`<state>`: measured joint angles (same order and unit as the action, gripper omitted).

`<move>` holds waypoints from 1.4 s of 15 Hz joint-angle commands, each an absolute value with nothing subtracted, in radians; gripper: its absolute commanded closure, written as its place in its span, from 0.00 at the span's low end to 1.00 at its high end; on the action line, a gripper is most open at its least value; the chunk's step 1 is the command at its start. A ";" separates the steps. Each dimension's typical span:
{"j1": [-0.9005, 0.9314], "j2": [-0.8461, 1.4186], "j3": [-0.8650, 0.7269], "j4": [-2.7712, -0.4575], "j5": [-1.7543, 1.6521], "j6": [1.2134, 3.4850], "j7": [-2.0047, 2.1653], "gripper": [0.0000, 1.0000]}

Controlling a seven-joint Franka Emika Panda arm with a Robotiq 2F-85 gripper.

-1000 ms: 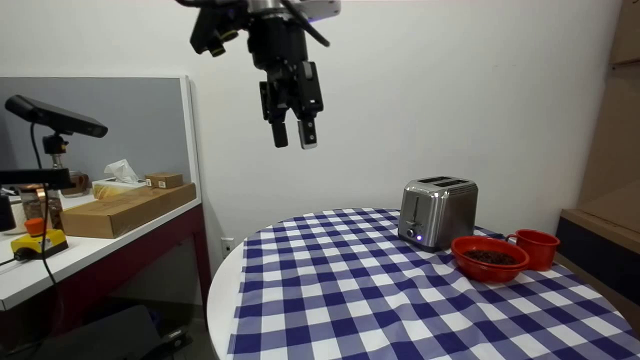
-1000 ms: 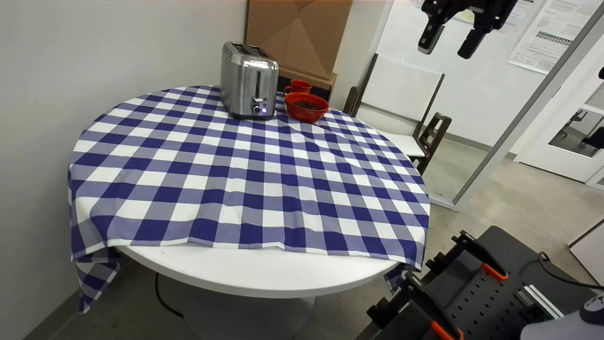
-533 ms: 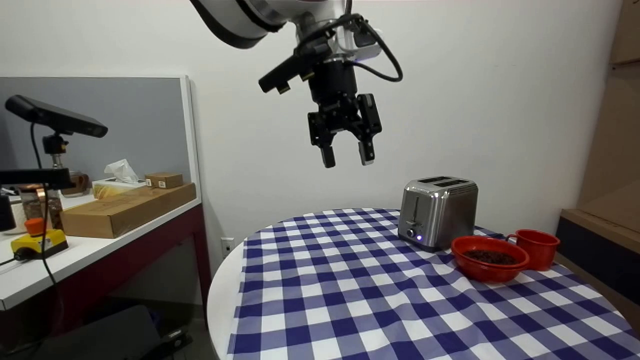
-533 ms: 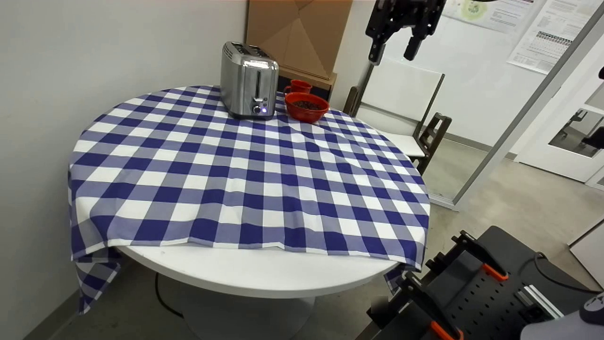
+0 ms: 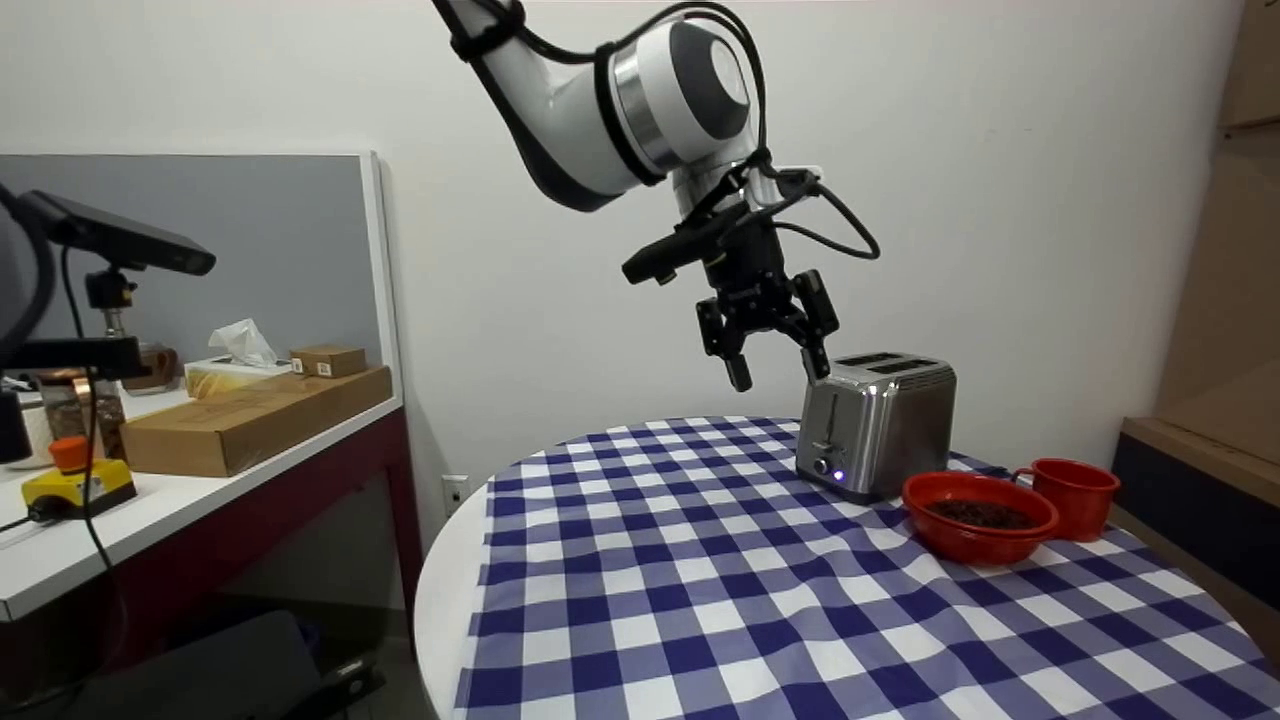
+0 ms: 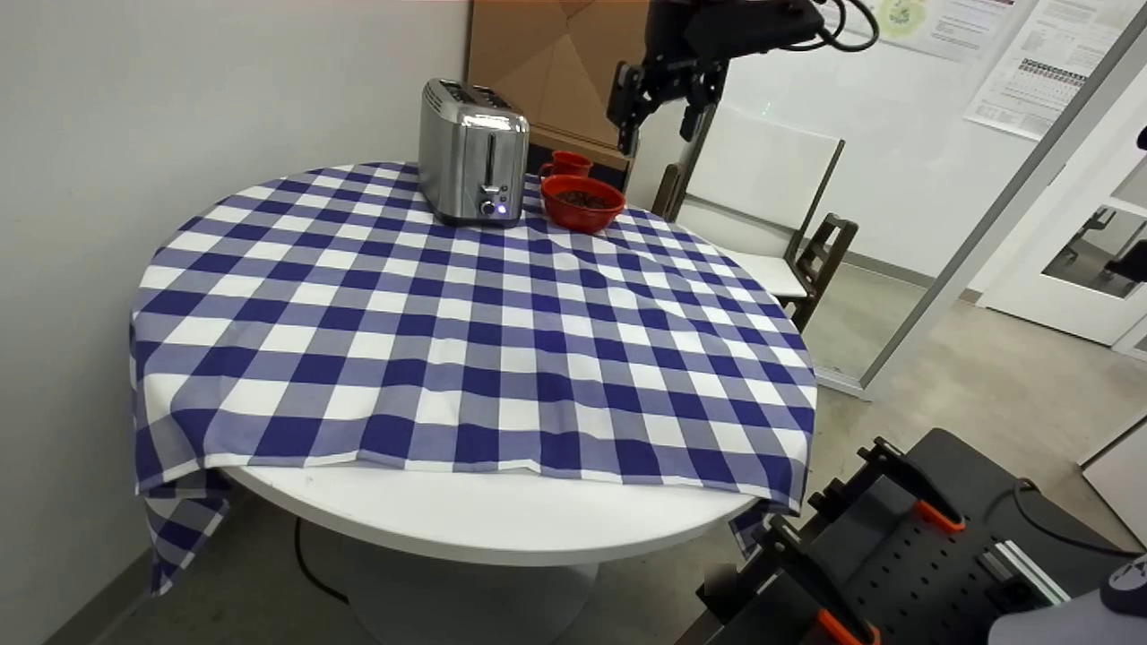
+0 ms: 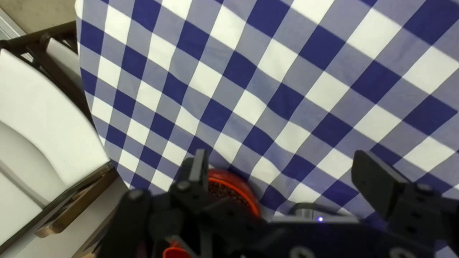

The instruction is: Release the lever on the toaster upwards

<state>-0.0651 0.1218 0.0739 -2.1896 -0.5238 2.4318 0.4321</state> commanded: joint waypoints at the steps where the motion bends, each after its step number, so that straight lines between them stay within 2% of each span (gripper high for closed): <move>1: 0.016 0.277 -0.012 -2.045 -0.683 2.516 0.619 0.00; 13: 0.193 0.653 -0.161 -1.675 -0.733 2.577 0.781 0.00; 21: 0.239 0.811 -0.233 -1.545 -0.721 2.610 0.765 0.00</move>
